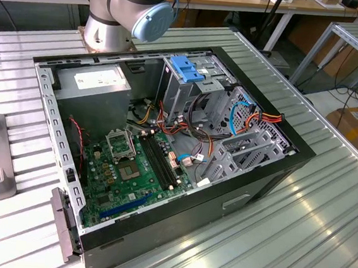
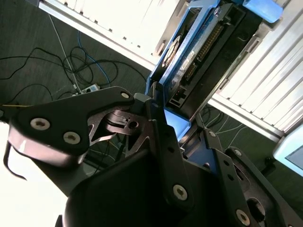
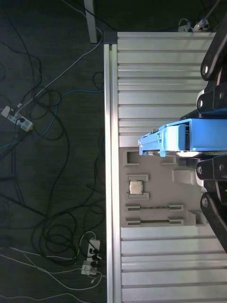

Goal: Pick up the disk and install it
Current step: 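Pick up the disk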

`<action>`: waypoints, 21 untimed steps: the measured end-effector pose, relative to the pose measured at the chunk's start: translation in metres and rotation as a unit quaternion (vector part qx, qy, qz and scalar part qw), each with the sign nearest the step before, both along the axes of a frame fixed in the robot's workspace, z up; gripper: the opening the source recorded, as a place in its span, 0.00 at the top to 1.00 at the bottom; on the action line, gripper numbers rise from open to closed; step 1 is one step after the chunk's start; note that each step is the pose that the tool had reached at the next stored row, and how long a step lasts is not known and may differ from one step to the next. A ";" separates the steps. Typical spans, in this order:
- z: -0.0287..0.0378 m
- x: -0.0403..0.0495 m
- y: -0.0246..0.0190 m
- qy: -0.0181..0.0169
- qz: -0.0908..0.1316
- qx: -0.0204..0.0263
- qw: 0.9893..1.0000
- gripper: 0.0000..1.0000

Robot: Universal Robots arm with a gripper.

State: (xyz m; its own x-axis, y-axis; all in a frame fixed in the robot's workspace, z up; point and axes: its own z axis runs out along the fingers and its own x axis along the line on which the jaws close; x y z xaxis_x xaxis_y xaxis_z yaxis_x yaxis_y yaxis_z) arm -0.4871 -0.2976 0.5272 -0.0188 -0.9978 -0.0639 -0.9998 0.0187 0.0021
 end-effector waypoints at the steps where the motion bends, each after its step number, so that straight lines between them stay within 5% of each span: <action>1: 0.0014 0.0000 0.0000 0.000 0.000 0.000 1.000 0.63; 21: 0.0255 0.0000 0.0000 0.000 0.000 0.000 1.000 0.63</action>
State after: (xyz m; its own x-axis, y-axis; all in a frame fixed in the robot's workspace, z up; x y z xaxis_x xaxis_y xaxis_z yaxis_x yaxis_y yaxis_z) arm -0.4871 -0.2976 0.5527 -0.0188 -0.9978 -0.0639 -0.9998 0.0187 0.0021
